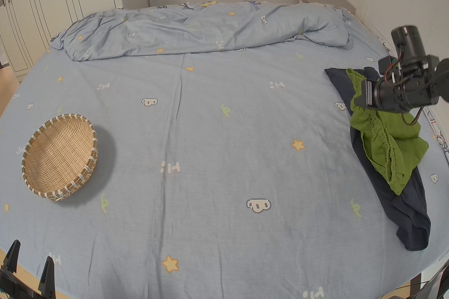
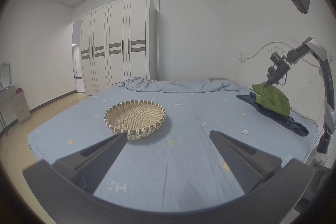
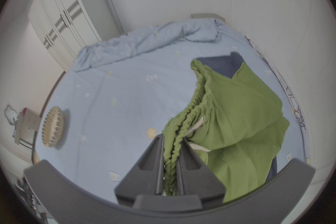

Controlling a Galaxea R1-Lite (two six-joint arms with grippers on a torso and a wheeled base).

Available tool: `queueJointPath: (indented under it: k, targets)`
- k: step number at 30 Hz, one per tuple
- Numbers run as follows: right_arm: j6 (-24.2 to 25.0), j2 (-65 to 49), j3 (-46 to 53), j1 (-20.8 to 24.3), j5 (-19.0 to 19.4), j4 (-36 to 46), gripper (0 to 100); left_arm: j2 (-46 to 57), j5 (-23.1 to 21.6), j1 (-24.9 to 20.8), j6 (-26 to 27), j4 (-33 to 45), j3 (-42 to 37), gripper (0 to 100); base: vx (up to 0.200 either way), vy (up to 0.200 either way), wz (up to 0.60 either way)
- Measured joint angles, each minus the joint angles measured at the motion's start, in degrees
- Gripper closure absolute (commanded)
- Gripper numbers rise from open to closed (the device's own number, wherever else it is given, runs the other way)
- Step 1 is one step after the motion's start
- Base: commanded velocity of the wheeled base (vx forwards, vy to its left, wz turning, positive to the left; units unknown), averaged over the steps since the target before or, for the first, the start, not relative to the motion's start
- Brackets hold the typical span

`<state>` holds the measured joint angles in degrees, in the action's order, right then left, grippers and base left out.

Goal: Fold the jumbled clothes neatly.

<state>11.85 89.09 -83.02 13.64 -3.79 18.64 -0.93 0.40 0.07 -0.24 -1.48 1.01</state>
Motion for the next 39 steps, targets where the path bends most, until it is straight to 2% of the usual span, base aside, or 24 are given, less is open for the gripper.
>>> queueJointPath:
  k: [7, 12, 16, 21, 27, 32, 35, 39]
  targets:
    - [6.7, -3.6, -15.0, 7.5, -0.1, 14.2, 100, 0.0, 0.0, 0.0, 0.0, 0.0, 0.0, 0, 0.000, 0.000, 0.00]
    - [9.1, -4.7, -20.3, 11.3, -0.5, 15.0, 100, 0.0, 0.0, 0.0, 0.0, 0.0, 0.0, 0, 0.000, 0.000, 0.00]
    - [10.0, -5.3, -18.2, 14.6, -2.7, 8.3, 100, 0.0, 0.0, 0.0, 0.0, 0.0, 0.0, 0, 0.000, 0.000, 0.00]
    - [10.0, -5.4, -8.1, 21.2, -9.7, -5.7, 100, 0.0, 0.0, 0.0, 0.0, 0.0, 0.0, 0, 0.000, 0.000, 0.00]
    - [11.2, -4.6, 4.0, 35.3, -16.7, -16.7, 100, 0.0, 0.0, 0.0, 0.0, 0.0, 0.0, 0, 0.000, 0.000, 0.00]
    - [14.2, -3.4, 6.1, 44.6, -19.6, -21.0, 100, 0.0, 0.0, 0.0, 0.0, 0.0, 0.0, 0, 0.000, 0.000, 0.00]
    - [15.2, -1.3, 6.2, 47.4, -20.4, -23.3, 100, 0.0, 0.0, 0.0, 0.0, 0.0, 0.0, 0, 0.000, 0.000, 0.00]
    - [15.6, 2.7, 6.4, 48.1, -20.7, -29.2, 100, 0.0, 0.0, 0.0, 0.0, 0.0, 0.0, 0, 0.000, 0.000, 0.00]
